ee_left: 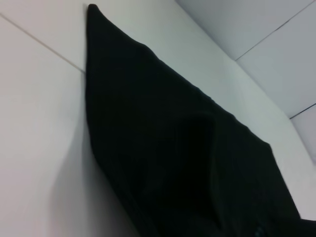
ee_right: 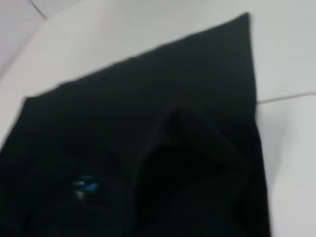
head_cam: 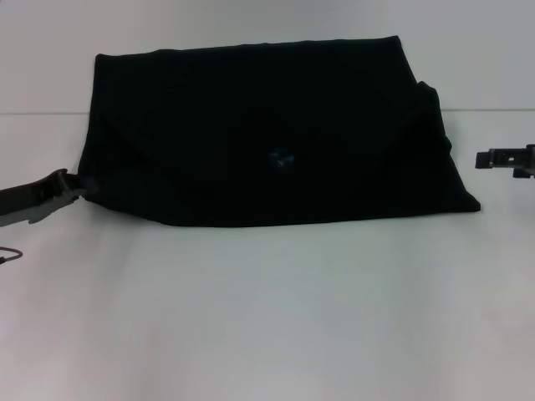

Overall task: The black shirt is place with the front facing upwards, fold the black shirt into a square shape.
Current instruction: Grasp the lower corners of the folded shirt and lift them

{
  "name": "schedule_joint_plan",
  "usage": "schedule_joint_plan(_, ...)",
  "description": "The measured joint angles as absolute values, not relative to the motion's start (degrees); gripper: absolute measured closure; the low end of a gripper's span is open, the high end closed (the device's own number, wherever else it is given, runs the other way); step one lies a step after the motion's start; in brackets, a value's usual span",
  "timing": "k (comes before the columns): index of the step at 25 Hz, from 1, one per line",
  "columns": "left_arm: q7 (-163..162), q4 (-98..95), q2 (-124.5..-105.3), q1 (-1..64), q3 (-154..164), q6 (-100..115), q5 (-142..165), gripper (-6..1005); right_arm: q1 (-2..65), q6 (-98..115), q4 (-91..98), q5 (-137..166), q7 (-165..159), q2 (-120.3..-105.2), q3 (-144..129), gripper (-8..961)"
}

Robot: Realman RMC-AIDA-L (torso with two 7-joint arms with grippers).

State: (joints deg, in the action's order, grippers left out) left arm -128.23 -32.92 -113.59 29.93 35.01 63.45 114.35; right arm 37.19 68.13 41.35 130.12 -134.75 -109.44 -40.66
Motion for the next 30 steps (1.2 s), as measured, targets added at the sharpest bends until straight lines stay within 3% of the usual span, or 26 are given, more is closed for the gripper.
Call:
schedule_joint_plan(12, -128.7, -33.0, -113.88, 30.1, 34.8, 64.3, 113.8, 996, 44.7, 60.8, 38.1, 146.5, -139.7, -113.07, -42.3, 150)
schedule_joint_plan(30, -128.2, -32.9, -114.40, 30.2, 34.8, 63.6, 113.7, 997, 46.1, 51.1, 32.7, 148.1, -139.8, -115.12, -47.2, 183)
